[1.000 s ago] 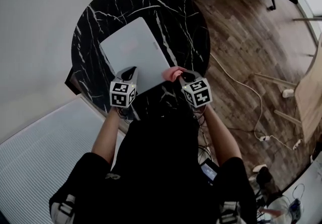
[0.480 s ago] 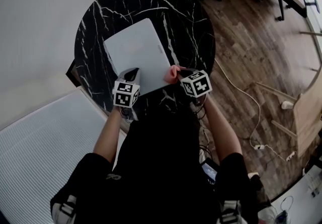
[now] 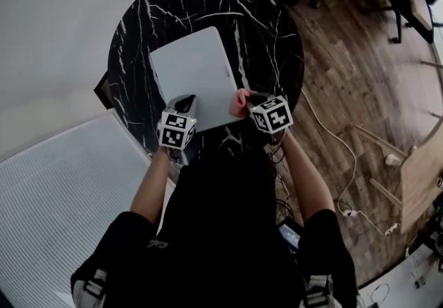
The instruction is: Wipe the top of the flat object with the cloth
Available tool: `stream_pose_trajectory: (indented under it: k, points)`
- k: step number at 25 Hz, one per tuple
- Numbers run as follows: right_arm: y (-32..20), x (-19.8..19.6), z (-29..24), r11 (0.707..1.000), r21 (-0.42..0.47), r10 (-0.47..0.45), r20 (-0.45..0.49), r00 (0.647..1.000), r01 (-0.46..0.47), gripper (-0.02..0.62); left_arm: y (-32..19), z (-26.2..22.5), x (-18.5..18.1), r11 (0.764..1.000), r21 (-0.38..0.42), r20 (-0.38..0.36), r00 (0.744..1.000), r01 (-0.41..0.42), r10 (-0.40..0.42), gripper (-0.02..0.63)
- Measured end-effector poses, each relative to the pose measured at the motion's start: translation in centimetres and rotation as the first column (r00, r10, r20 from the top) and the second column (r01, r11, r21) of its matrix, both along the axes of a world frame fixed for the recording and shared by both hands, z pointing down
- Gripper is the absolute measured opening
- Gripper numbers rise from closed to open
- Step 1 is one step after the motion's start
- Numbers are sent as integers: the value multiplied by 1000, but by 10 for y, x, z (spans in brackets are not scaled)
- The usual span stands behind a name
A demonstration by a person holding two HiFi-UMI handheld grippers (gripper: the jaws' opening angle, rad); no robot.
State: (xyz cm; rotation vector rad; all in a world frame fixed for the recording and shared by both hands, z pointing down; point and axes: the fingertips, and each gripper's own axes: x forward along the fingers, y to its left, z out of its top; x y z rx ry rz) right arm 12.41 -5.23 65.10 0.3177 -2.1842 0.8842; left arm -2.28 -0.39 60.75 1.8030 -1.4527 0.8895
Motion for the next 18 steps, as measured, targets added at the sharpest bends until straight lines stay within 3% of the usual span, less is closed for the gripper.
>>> stream_pose_trajectory:
  k: [18]
  points:
    - [-29, -19, 2, 998, -30, -58, 34, 998, 59, 8, -6, 3, -4, 998, -8, -17, 998, 63, -63, -1]
